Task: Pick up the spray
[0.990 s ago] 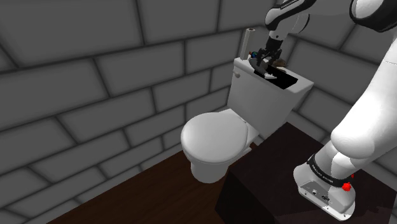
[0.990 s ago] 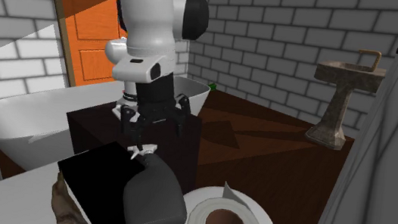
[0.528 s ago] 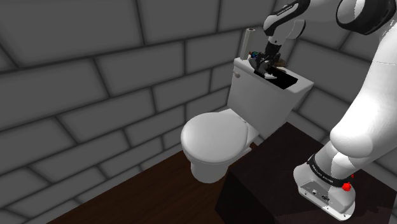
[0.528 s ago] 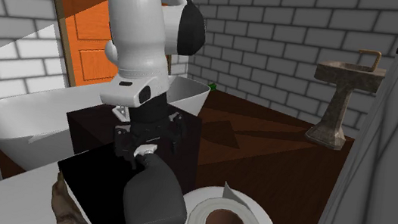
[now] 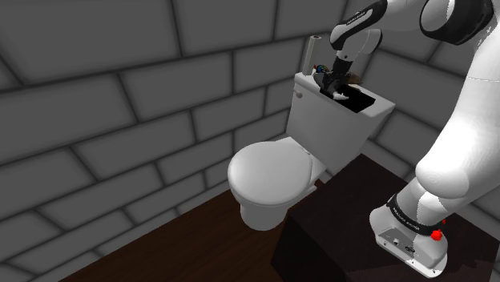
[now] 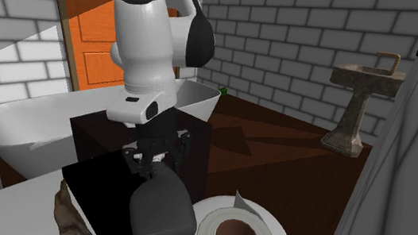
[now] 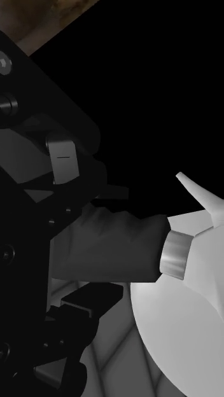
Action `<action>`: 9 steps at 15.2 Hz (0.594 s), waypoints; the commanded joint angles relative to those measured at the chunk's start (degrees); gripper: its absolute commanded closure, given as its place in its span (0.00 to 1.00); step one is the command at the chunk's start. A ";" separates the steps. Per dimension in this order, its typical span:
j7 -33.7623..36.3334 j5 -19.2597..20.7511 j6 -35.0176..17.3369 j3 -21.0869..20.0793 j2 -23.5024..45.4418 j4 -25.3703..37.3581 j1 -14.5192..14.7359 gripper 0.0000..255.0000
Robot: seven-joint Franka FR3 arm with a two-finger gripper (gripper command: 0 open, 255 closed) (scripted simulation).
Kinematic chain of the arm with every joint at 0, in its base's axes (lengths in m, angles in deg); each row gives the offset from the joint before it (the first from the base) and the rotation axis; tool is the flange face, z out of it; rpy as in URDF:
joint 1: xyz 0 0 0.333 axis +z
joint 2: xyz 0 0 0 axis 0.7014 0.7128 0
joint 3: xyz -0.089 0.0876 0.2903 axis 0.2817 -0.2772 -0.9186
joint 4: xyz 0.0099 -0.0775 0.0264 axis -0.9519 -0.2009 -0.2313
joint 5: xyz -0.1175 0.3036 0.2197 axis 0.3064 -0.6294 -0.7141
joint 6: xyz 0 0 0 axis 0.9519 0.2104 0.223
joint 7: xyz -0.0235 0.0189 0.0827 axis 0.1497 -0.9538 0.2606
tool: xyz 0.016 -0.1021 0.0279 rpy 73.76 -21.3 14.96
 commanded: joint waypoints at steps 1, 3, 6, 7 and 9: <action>-0.01 -0.01 -0.03 -0.01 0.03 -0.02 0.00 1.00; -0.02 -0.01 -0.03 0.00 0.03 -0.02 -0.01 1.00; 0.04 0.01 0.07 -0.01 0.02 0.08 0.02 1.00; 0.23 0.22 0.68 0.08 -0.39 0.32 0.07 1.00; 0.59 0.64 1.93 0.24 -1.16 0.85 0.17 1.00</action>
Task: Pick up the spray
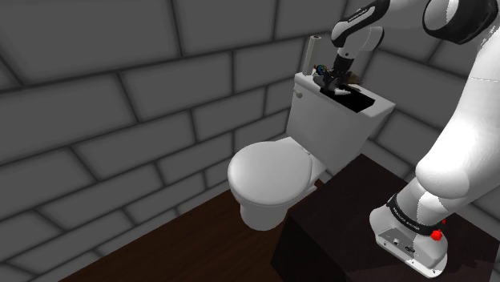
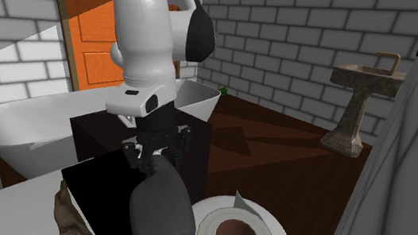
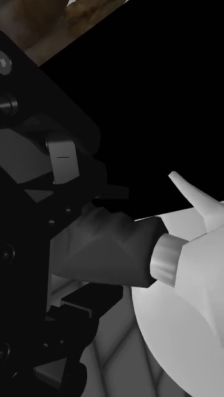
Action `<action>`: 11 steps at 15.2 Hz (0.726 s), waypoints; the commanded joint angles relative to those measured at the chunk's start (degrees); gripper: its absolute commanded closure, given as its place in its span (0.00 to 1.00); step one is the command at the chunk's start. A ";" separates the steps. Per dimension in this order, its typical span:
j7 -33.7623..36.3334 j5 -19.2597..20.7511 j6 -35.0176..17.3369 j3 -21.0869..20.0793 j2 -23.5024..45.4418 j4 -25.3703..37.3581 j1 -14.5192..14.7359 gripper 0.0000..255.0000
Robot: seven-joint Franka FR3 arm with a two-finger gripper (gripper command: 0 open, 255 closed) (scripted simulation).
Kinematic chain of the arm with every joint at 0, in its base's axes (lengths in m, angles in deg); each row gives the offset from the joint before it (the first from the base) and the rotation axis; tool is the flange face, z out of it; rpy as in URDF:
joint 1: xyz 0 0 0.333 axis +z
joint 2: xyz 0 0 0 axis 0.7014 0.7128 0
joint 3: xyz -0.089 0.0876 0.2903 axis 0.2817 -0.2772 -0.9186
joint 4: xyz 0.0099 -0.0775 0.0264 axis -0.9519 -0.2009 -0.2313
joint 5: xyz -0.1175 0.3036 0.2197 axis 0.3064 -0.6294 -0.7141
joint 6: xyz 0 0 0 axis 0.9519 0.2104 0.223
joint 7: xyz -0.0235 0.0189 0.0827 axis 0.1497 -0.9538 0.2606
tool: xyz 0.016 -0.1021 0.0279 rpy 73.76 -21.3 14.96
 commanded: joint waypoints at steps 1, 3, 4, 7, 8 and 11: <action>0.38 0.35 1.35 0.13 -0.52 0.88 0.07 1.00; 0.72 0.74 2.62 0.27 -1.23 1.49 0.15 1.00; 0.89 0.93 3.27 0.33 -1.57 1.82 0.19 1.00; 1.38 1.46 5.21 0.51 -2.54 2.88 0.28 1.00; 1.53 1.63 5.87 0.57 -2.85 3.26 0.30 1.00; 1.98 2.10 7.86 0.71 -3.69 4.48 0.37 1.00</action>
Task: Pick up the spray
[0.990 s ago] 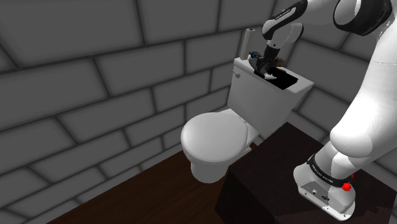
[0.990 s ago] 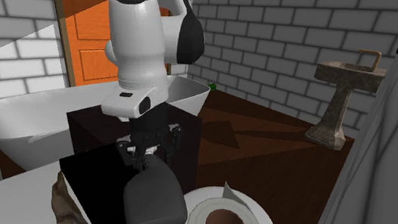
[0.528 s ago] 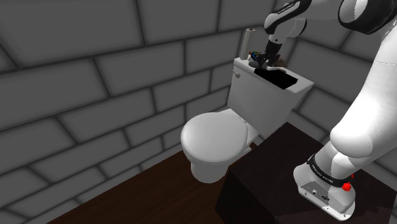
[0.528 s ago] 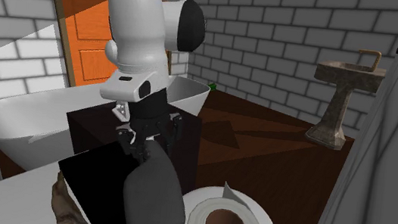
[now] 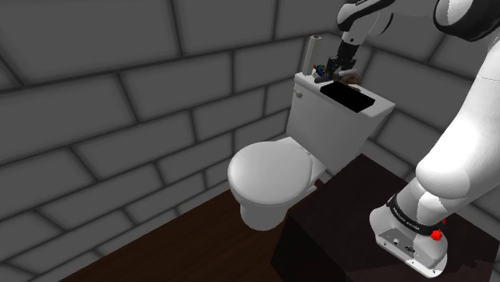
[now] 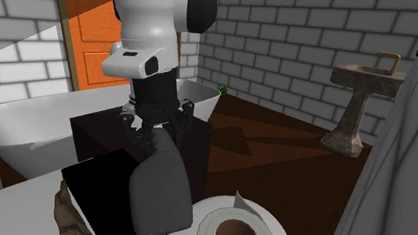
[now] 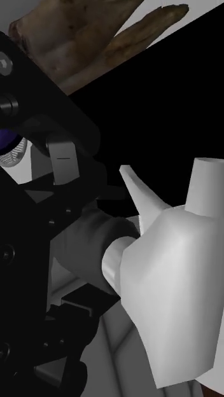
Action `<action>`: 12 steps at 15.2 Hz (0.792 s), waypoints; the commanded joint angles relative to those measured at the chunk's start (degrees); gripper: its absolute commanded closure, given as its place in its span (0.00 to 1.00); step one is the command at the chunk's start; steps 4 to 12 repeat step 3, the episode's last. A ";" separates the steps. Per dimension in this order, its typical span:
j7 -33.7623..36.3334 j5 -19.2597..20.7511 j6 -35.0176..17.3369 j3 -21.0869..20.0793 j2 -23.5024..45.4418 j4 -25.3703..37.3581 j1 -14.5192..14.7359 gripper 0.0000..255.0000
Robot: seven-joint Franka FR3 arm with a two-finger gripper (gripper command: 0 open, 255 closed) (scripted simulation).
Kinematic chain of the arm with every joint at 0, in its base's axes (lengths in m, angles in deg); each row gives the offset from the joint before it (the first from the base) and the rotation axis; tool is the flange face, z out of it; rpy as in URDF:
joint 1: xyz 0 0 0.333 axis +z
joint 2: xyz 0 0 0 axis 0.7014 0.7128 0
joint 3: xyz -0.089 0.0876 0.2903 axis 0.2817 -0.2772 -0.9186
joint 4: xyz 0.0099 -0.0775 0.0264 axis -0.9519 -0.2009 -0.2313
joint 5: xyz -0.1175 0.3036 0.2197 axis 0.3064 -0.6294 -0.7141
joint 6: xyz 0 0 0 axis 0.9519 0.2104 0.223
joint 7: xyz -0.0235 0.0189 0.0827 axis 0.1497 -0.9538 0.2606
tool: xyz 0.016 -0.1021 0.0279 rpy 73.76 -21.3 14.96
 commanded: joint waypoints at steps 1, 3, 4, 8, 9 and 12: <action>0.26 0.28 1.41 0.10 -0.47 0.97 0.00 1.00; 0.28 0.31 1.51 0.11 -0.51 1.04 0.00 1.00; 0.28 0.31 1.51 0.11 -0.51 1.04 0.00 1.00; 0.28 0.31 1.51 0.11 -0.51 1.04 0.00 1.00; 0.28 0.31 1.51 0.11 -0.51 1.04 0.00 1.00; 0.28 0.31 1.51 0.11 -0.51 1.04 0.00 1.00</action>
